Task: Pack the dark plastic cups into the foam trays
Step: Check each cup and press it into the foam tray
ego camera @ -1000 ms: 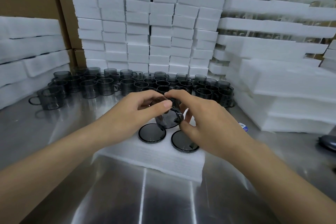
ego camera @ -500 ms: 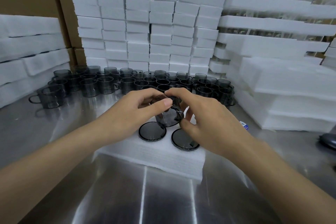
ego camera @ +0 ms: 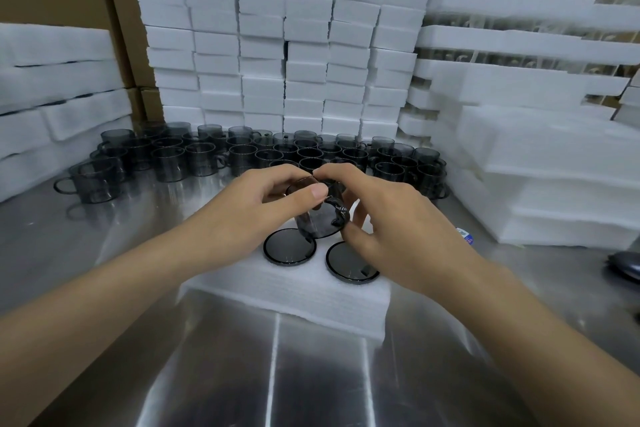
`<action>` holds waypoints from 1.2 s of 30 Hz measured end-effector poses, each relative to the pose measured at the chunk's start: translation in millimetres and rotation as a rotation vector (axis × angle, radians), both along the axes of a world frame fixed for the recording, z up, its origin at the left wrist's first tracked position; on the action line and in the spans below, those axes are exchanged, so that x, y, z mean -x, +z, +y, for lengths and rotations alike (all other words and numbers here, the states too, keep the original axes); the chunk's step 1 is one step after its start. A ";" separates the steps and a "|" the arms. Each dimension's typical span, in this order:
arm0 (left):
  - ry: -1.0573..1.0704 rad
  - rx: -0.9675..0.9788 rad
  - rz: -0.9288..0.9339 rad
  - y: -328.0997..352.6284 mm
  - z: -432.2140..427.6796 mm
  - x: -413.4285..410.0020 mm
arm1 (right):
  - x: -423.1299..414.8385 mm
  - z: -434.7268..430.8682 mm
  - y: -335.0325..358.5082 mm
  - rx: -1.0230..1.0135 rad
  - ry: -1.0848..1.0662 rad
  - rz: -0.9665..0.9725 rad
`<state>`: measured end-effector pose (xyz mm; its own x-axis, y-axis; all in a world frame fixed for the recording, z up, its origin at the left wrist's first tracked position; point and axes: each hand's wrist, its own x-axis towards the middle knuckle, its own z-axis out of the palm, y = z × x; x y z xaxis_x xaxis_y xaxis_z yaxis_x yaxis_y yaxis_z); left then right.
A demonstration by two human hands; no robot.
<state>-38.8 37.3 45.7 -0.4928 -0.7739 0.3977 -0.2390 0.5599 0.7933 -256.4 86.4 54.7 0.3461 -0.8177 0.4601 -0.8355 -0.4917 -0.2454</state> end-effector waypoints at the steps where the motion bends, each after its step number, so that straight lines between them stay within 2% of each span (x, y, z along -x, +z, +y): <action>1: 0.002 0.003 -0.004 -0.3 -0.2 -0.1 | 0.1 -0.1 -0.3 -0.002 0.002 -0.001; 14: 0.022 -0.009 0.002 2.7 2.4 1.3 | 2.7 -4.8 -4.7 0.025 0.019 -0.005; 26: 0.012 -0.015 0.033 3.0 -0.2 -0.1 | 3.3 -7.3 -8.4 0.152 -0.023 0.092; 36: -0.014 0.017 0.037 1.1 0.5 0.3 | 4.7 -7.6 -7.6 0.144 -0.049 0.086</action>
